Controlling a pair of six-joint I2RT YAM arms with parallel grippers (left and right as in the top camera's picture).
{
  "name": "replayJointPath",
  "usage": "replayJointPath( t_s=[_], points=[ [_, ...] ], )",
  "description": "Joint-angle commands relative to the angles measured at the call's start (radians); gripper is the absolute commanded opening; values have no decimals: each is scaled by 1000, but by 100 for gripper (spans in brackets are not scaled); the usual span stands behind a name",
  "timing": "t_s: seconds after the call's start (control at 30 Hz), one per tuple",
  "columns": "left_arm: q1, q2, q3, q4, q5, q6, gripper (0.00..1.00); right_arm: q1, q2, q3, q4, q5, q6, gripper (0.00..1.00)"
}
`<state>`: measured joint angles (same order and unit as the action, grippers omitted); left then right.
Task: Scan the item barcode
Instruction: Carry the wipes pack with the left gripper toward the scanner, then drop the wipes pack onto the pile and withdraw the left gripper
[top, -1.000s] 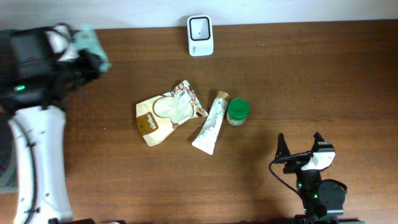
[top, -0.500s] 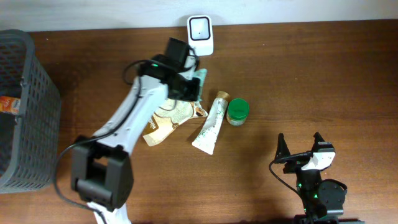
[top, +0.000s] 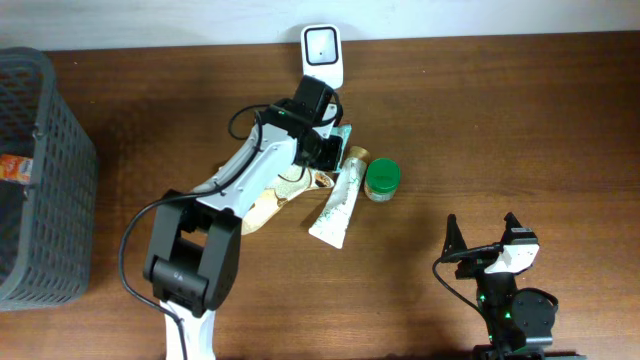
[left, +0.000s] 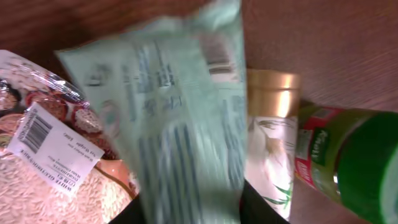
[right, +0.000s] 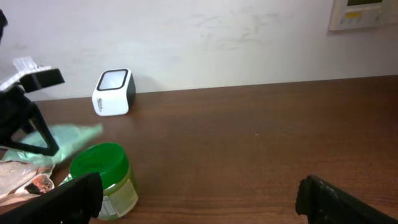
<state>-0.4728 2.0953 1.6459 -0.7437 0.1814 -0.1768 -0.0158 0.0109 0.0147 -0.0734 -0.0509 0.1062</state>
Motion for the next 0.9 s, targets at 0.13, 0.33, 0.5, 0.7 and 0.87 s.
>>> replayJointPath(
  t_s=[0.13,0.33,0.5,0.7,0.87],
  points=[
    [2,33,5,2,66,7,67,8,-8,-9,2,-5,6,98],
    [5,25,24,-30,69,7,64,8,-8,-9,2,-5,6,98],
    [45,-19,163,-149,41,15,61,8,-8,-9,2,-5,6,98],
    [209,-166,377,-275,-43,15,64,8,-8,-9,2,-5,6,98],
    [435,-322,420,-275,-69,8,63,8,-8,-9,2,-5,6,98]
  ],
)
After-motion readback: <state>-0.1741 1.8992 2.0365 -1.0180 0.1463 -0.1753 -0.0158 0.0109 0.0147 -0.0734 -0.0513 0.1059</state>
